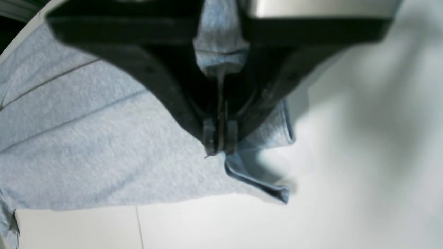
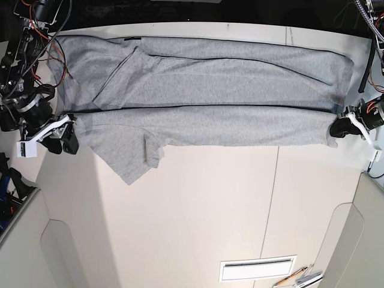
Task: Fold the T-shirt properly
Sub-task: 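Lift the hem with both grippers and fold it toward the collar edge, then drag the folded hem further over the shirt with both grippers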
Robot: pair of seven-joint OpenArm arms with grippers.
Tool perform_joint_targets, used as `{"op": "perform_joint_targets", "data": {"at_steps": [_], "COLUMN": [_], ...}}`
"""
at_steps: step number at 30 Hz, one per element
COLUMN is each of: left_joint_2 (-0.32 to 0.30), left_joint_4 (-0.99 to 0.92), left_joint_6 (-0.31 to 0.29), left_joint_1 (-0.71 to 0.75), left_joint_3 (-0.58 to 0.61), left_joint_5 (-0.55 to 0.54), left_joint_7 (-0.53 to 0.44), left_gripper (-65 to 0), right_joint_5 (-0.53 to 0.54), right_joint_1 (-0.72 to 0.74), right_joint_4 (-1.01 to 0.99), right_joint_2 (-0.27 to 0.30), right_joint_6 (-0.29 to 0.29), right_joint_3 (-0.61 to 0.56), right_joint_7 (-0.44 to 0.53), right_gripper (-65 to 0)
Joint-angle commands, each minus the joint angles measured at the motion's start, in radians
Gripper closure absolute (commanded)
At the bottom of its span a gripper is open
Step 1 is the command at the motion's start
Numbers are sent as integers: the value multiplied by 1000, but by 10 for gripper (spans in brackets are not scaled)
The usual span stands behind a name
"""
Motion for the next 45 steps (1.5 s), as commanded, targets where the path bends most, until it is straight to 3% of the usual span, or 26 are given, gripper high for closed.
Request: {"op": "perform_joint_targets", "data": {"at_steps": [1,3,7,21,27,43,45], "left_joint_2": [-25,-25,-25,-25,-25,-25,-25], "left_joint_4": [16,16,16,16,16,16,16], "left_joint_6": [-9,-9,-9,-9,-9,-9,-9], "left_joint_1": [-14,-14,-14,-14,-14,-14,-14], "left_joint_3": [-8,-8,-8,-8,-8,-8,-8], "left_joint_5": [-20,-29,-50,-64,-66,-116,-116], "left_joint_7": [-11,3,24,24,24,54,54], "left_gripper": [0,0,0,0,0,0,0], "right_joint_5": [-1,-23,-50,-102,-101,-114,-114], "right_joint_1": [37,72,135,240,240,240,240], "right_joint_4": [17,12,-34,-345,-353,-355,-355], "right_joint_2": [9,8,9,8,2,-108,-108], "right_joint_6": [-3,-9,-9,-8,-8,-8,-8], "right_joint_3": [6,2,-24,-274,-284,-285,-285], "right_joint_7": [34,33,34,105,101,98,98], "right_gripper": [-296,-307,-416,-416,-416,-413,-357]}}
